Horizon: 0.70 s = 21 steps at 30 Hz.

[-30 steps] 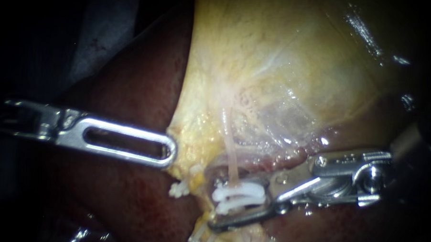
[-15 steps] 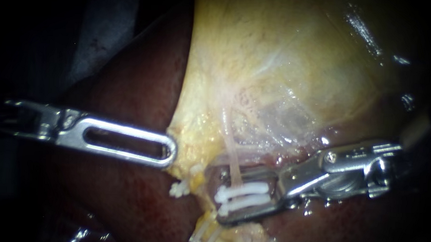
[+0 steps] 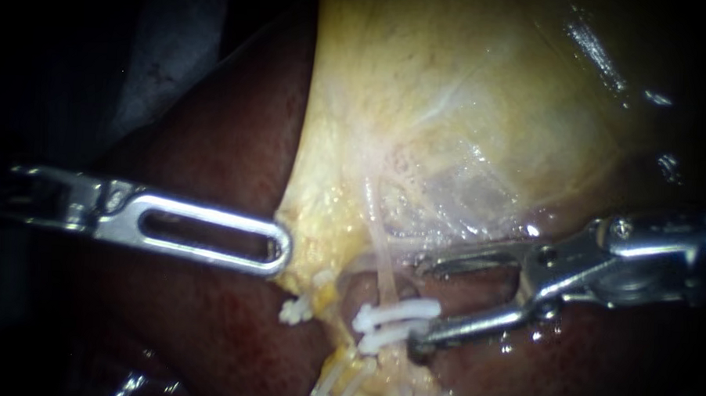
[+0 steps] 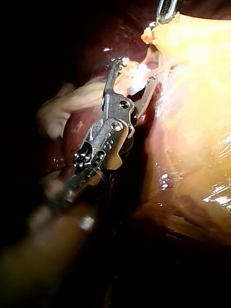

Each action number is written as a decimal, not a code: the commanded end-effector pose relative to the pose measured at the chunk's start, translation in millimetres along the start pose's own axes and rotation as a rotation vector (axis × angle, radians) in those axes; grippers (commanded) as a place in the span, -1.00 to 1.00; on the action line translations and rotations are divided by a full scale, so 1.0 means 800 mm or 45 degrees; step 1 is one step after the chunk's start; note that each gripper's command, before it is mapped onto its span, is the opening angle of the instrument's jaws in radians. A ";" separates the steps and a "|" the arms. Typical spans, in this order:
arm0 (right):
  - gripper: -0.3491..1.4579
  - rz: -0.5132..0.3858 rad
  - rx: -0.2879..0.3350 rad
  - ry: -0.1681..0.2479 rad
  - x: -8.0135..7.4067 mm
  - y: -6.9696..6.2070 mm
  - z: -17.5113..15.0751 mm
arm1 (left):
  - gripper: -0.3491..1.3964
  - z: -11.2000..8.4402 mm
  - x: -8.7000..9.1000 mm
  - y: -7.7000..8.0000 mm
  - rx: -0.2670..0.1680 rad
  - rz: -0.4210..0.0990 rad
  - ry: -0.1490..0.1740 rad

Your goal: Going back second clip right tube

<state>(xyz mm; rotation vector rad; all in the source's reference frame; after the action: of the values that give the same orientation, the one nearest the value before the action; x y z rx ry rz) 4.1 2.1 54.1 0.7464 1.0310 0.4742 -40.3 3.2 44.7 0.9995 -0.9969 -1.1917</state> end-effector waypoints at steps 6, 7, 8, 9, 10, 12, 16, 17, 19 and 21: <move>0.02 -0.117 -0.040 0.027 0.0022 0.0000 -0.0017 | -1.00 0.0000 0.0000 0.0000 -0.001 0.000 0.000; 0.03 -0.129 -0.044 0.028 0.0025 0.0000 -0.0021 | -1.00 0.0000 0.0000 0.0000 -0.001 0.000 0.000; 0.04 -0.148 -0.053 0.031 0.0028 0.0002 -0.0026 | -1.00 0.0000 0.0000 0.0000 -0.001 0.000 0.000; 0.04 -0.168 -0.057 0.032 0.0030 0.0003 -0.0030 | -1.00 0.0000 0.0000 0.0001 -0.001 0.000 -0.001; 0.05 -0.188 -0.063 0.032 0.0032 0.0004 -0.0033 | -1.00 0.0001 0.0000 0.0001 -0.001 0.001 -0.001; 0.05 -0.205 -0.063 0.032 0.0036 0.0006 -0.0041 | -1.00 0.0001 0.0000 0.0002 -0.001 0.001 -0.001; 0.05 -0.229 -0.070 0.034 0.0040 0.0007 -0.0051 | -1.00 0.0002 0.0000 0.0003 -0.002 0.001 -0.001; 0.05 -0.228 -0.070 0.034 0.0041 0.0007 -0.0053 | -1.00 0.0002 0.0000 0.0003 -0.002 0.001 -0.001; 0.05 -0.241 -0.071 0.033 0.0043 0.0008 -0.0056 | -1.00 0.0003 0.0001 0.0003 -0.003 0.002 -0.002; 0.05 -0.254 -0.071 0.033 0.0045 0.0008 -0.0058 | -1.00 0.0004 0.0001 0.0004 -0.003 0.002 -0.002</move>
<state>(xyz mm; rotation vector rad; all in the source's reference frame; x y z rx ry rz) 1.5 6.5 50.9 0.5814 1.1003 0.3396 -40.5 3.1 45.2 0.9959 -0.9975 -1.1920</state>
